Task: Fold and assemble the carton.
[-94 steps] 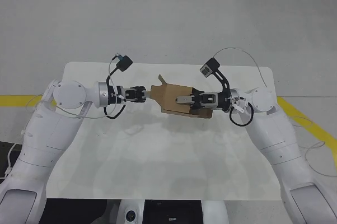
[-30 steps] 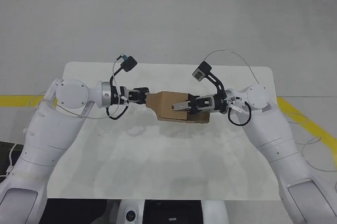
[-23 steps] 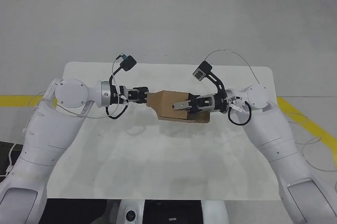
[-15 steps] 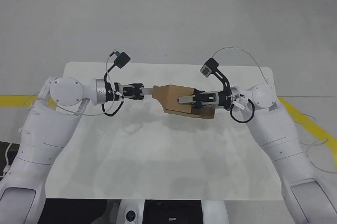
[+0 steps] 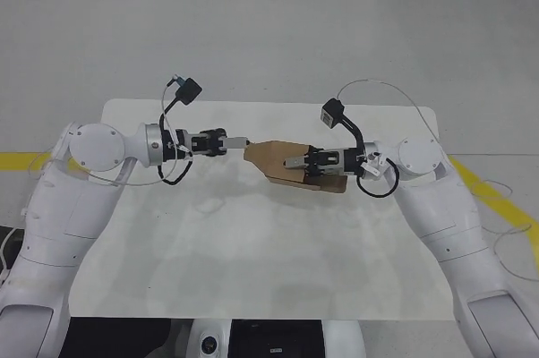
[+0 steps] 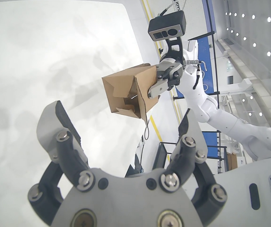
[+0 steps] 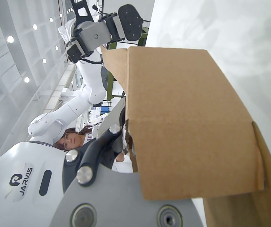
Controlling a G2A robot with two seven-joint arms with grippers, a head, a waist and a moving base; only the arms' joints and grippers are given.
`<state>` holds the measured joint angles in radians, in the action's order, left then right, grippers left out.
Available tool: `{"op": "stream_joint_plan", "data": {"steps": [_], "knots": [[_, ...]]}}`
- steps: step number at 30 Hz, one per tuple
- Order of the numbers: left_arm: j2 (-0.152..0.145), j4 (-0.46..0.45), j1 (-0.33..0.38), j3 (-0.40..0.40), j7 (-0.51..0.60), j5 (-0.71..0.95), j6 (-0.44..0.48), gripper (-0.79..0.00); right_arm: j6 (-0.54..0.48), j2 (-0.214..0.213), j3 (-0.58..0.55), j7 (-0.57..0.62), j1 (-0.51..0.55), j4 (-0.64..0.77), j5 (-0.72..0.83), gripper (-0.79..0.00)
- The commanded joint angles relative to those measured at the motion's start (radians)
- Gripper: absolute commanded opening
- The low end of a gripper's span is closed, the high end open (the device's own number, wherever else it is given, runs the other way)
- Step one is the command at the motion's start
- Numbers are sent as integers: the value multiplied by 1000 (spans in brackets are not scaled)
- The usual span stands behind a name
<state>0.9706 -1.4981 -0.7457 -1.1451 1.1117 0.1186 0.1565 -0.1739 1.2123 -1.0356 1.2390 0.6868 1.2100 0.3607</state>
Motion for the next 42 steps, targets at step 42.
{"op": "stream_joint_plan", "data": {"steps": [42], "knots": [[4,44,2,37,-7,-40,-22,0,-50,7,13,45,-1,52,167,-785]]}}
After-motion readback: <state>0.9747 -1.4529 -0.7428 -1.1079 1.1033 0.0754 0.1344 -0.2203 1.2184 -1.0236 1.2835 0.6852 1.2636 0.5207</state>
